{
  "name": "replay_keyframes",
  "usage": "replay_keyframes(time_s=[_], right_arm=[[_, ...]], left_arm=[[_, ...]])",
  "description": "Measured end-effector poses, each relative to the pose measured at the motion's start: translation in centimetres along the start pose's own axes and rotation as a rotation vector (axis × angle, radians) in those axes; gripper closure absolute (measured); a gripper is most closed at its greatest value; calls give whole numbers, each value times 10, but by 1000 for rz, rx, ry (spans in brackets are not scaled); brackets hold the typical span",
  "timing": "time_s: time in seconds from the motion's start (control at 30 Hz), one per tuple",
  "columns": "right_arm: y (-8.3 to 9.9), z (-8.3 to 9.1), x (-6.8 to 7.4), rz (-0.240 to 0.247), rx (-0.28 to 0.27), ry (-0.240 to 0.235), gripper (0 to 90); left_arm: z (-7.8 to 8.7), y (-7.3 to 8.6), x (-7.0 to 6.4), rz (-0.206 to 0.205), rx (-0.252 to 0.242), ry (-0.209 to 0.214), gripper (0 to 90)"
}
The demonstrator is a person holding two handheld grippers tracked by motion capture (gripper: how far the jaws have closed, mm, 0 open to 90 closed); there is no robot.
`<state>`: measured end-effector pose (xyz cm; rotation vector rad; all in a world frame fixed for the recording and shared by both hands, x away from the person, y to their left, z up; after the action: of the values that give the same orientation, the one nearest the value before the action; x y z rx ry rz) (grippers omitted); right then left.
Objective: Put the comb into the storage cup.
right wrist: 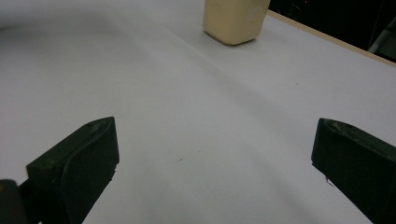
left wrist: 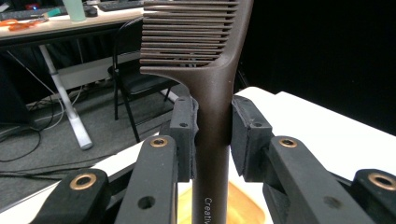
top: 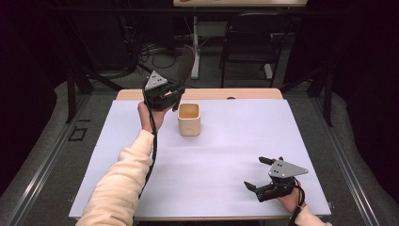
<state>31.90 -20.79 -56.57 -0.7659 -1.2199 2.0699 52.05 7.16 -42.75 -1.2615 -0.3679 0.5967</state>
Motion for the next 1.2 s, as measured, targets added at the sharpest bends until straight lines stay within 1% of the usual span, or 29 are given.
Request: replay_keyframes(time_s=[0.33,0.57,0.8,0.83,0.97,1.03,1.1,1.2], right_arm=[[0,0,0,-1,-2,0,3],[-1,0,1,0,-3,-1,3],[0,0,0,-1,-2,0,3],[0,0,0,-1,-1,1,2],[-1,0,1,3,-2,-1,3],[-1,0,1,-1,-3,-1,3],[0,0,1,1,0,-3,3],[0,0,0,-1,-2,-1,3]], left_arm=[[-7,1,-2,-1,-16,4,722],[-12,3,-3,5,-35,17,721],[-17,5,-3,6,-45,21,722],[-17,6,-2,6,-45,16,721],[-18,7,-2,4,-51,23,721],[-19,7,-2,1,-59,33,721],[-20,8,-2,-5,-60,33,721],[-21,10,-1,1,-62,31,721]])
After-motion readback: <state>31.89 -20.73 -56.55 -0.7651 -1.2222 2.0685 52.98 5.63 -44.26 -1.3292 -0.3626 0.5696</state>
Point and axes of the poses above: each handheld gripper's, and its own axes: z roughly backward along the jaws, y roughly out of its underside, x roughly to its left, the point moved 8 cm from there along -z, roughly forward along the jaws, and after that the axes turned 11 degrees about y, right-handed, at the moved point
